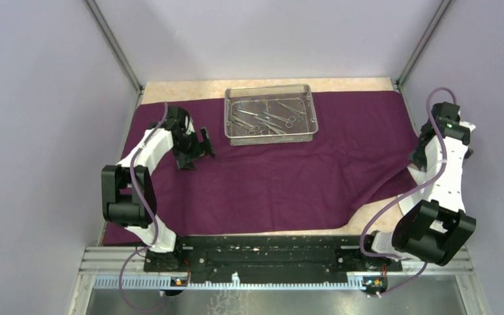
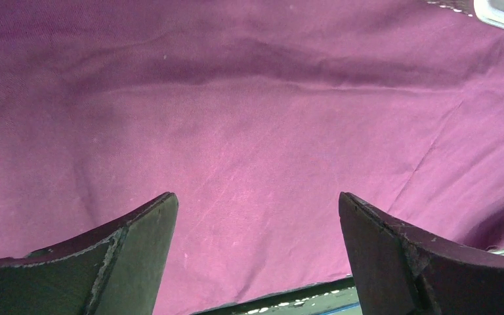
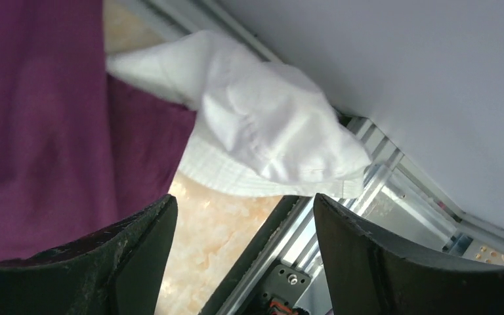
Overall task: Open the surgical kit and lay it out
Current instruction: Smooth out the surgical kit at the center of the board.
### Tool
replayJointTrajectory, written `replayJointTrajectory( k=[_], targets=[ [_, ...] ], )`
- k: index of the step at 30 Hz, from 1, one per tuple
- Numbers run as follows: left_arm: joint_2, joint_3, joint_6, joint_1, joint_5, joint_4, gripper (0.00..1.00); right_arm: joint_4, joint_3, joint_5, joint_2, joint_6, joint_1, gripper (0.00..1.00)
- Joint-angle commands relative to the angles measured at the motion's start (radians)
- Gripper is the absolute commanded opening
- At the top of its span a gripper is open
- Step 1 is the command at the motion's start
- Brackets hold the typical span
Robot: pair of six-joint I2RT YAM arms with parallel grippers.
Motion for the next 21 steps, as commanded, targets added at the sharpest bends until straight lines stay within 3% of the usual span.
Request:
replayJointTrajectory(
  k=[1,4,11,17,21],
  targets=[
    [-0.036,0.044,0.078,0.002,0.014,0.000,0.99,0.056,-0.003,0.095,0.025,0.043,-0.050,0.76],
    [-0.031,0.044,0.085,0.001,0.039,0.003,0.99,0.027,-0.002,0.068,0.053,0.085,-0.052,0.74],
    [-0.015,0.046,0.092,-0.009,0.063,0.012,0.99,0.093,-0.109,-0.219,-0.018,0.159,-0.053,0.75],
    [-0.021,0.036,0.093,-0.011,0.056,0.011,0.99,0.090,-0.150,-0.115,0.002,0.175,-0.052,0.96],
    [-0.027,0.030,0.096,-0.011,0.042,0.010,0.99,0.102,-0.186,0.000,0.003,0.198,-0.076,0.99]
  ],
)
